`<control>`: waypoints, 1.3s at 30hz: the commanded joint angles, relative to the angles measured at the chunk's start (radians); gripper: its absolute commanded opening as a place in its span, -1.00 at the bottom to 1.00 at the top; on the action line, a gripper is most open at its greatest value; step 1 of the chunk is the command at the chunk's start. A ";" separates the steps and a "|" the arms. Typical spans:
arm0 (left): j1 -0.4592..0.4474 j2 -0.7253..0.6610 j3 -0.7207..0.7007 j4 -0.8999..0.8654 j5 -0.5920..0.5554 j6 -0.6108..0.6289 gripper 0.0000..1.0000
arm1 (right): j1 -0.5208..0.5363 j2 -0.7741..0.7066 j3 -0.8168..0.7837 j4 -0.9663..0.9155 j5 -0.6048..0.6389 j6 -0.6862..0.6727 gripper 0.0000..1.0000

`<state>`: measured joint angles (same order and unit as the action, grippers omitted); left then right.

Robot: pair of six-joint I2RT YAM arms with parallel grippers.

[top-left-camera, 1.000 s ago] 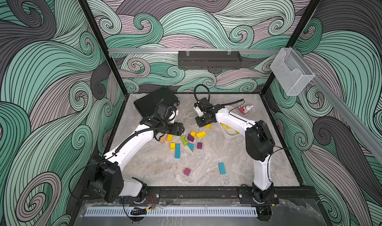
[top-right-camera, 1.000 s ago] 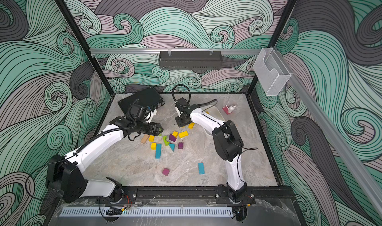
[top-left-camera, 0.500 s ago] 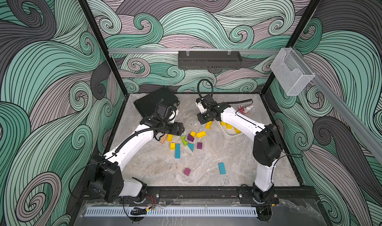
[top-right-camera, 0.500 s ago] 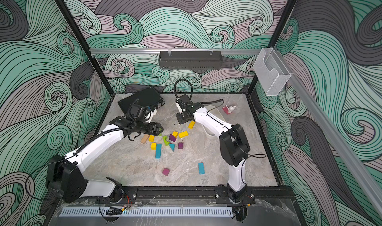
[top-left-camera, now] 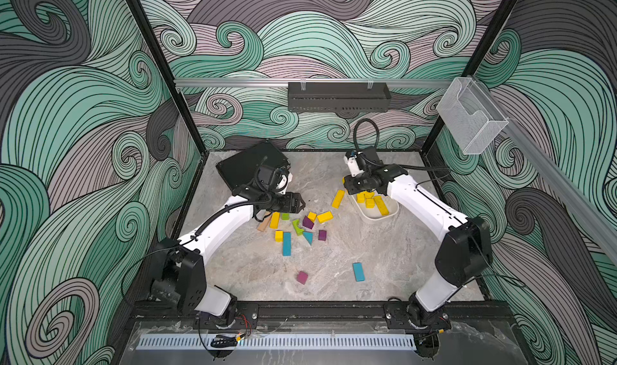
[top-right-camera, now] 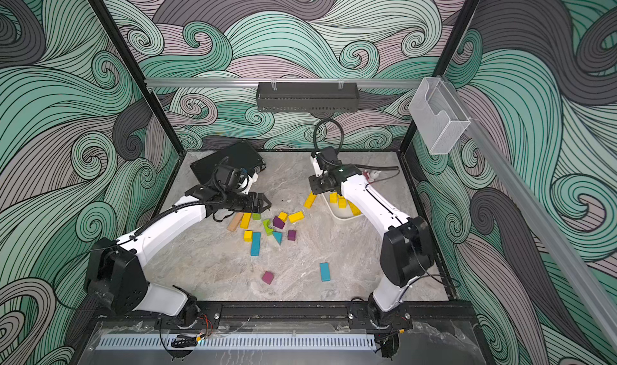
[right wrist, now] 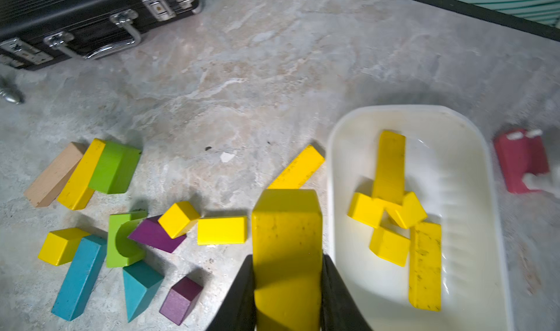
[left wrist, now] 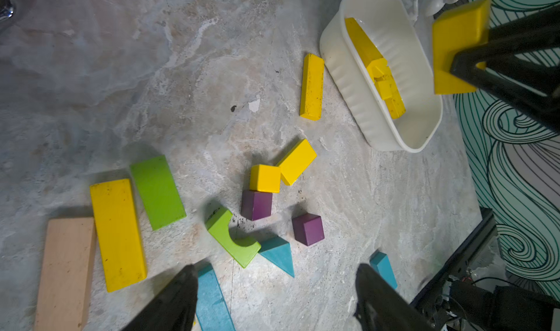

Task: Pick out the yellow building blocks
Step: Pick up the building block from the center of the board, then place the building block in the storage box.

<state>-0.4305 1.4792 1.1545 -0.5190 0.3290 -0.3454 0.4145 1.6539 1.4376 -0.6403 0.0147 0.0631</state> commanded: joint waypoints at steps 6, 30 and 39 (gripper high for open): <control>-0.072 0.115 0.167 0.019 0.044 -0.036 0.61 | -0.169 -0.111 -0.137 0.019 -0.012 0.011 -0.51; -0.175 0.251 0.224 0.013 0.110 -0.001 0.61 | -0.242 -0.039 -0.381 0.129 0.010 0.109 -0.30; -0.175 0.253 0.233 -0.010 0.079 0.023 0.61 | -0.245 -0.042 -0.423 0.202 -0.003 0.134 0.11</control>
<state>-0.6044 1.7309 1.3777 -0.5087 0.4191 -0.3481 0.1745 1.6161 1.0401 -0.4786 0.0193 0.1741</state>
